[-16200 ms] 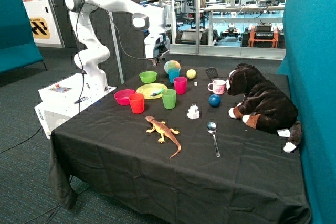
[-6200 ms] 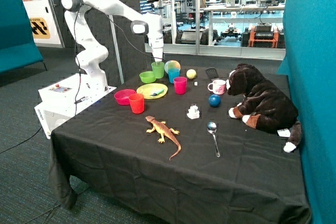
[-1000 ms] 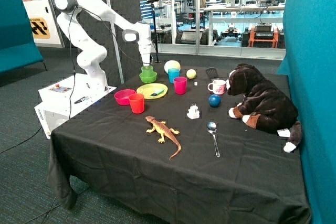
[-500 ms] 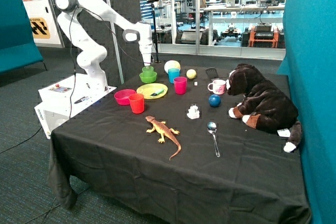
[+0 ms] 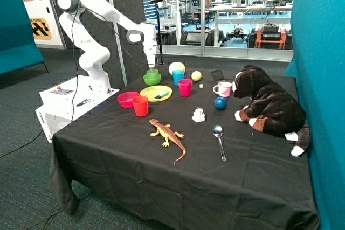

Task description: Match the cups with the appropriate bowls

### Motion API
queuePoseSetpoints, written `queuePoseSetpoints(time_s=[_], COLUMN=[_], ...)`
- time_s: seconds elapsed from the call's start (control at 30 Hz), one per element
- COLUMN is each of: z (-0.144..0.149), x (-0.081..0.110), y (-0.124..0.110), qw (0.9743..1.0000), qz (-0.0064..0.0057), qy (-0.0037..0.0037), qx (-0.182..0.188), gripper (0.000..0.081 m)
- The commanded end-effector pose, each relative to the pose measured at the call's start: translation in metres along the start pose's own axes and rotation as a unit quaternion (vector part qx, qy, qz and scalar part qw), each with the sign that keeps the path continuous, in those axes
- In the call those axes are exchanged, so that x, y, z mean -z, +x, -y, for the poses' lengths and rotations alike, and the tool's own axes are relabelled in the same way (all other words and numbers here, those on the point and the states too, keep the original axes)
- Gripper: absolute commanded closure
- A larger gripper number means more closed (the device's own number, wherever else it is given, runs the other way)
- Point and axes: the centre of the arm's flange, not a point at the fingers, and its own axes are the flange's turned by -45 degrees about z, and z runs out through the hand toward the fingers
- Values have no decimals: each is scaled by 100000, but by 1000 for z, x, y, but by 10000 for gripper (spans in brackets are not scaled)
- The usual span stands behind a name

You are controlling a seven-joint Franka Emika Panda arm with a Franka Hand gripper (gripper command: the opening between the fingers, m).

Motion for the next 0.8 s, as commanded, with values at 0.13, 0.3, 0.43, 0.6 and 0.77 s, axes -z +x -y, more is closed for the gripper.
queuePoseSetpoints(time_s=[0.13,0.3,0.43,0.6,0.77], z=[-1,-11,-16,-31,-46], x=[17,47,58,71,78], y=[8,20,25,32,35], qw=[99999,100000,100000,99952,99738], qz=[128,128,128,128,127], qy=[-7,-7,-8,-12,-17], qx=[379,208,-213,-3101,-7230], gripper=[435,518,522,525,478])
